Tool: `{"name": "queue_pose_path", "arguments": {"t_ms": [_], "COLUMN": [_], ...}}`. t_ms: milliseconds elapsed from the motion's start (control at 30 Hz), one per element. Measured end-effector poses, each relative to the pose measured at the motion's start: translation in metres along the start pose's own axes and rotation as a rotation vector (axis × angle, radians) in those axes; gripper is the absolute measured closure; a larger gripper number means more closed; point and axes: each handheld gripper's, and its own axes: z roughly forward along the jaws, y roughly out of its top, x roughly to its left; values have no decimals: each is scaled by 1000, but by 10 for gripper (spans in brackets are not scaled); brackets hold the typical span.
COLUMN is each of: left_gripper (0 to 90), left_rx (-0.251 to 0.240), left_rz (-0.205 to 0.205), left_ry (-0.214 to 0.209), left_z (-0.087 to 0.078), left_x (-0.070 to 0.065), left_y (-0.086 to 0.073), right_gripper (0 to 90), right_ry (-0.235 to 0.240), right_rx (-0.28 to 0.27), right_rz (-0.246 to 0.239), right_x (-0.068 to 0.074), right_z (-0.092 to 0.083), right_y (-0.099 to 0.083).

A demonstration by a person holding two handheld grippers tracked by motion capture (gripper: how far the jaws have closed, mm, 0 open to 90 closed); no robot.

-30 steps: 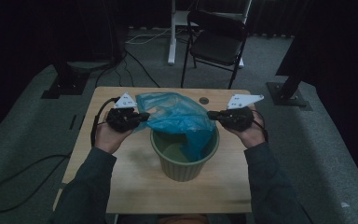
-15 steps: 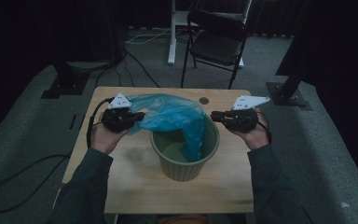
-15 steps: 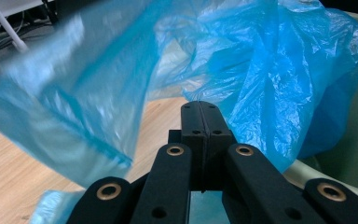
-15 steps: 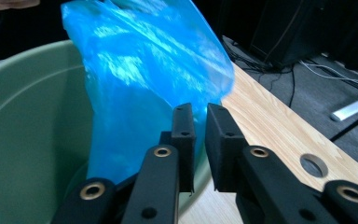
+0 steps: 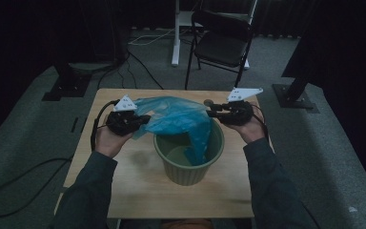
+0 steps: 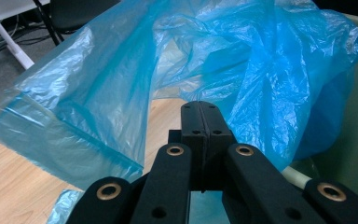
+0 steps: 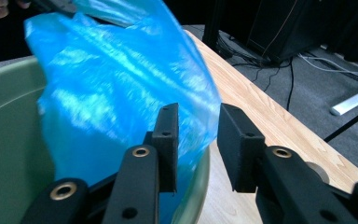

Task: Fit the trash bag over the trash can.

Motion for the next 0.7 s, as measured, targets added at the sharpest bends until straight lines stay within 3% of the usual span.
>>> {"name": "queue_pose_path", "arguments": {"t_ms": [267, 333, 433, 467, 533, 700], "left_gripper": [899, 899, 899, 899, 899, 899], "left_rx": [-6, -5, -5, -5, -6, -15], "left_rz": [10, 11, 14, 14, 22, 16], "left_ry": [-5, -6, -10, -10, -4, 7], "left_z": [2, 3, 4, 4, 3, -1], "left_x": [-3, -3, -4, -4, -4, -2], "left_y": [3, 4, 4, 4, 3, 1], "right_gripper": [633, 596, 709, 709, 890, 900], "right_ry": [15, 48, 51, 51, 38, 5], "right_rx": [9, 46, 54, 54, 60, 88], "right_rz": [53, 78, 75, 75, 69, 56], "right_x": [-13, -16, -15, -15, -13, -8], "right_z": [18, 29, 34, 34, 32, 20], "right_y": [8, 12, 14, 14, 13, 9]}}
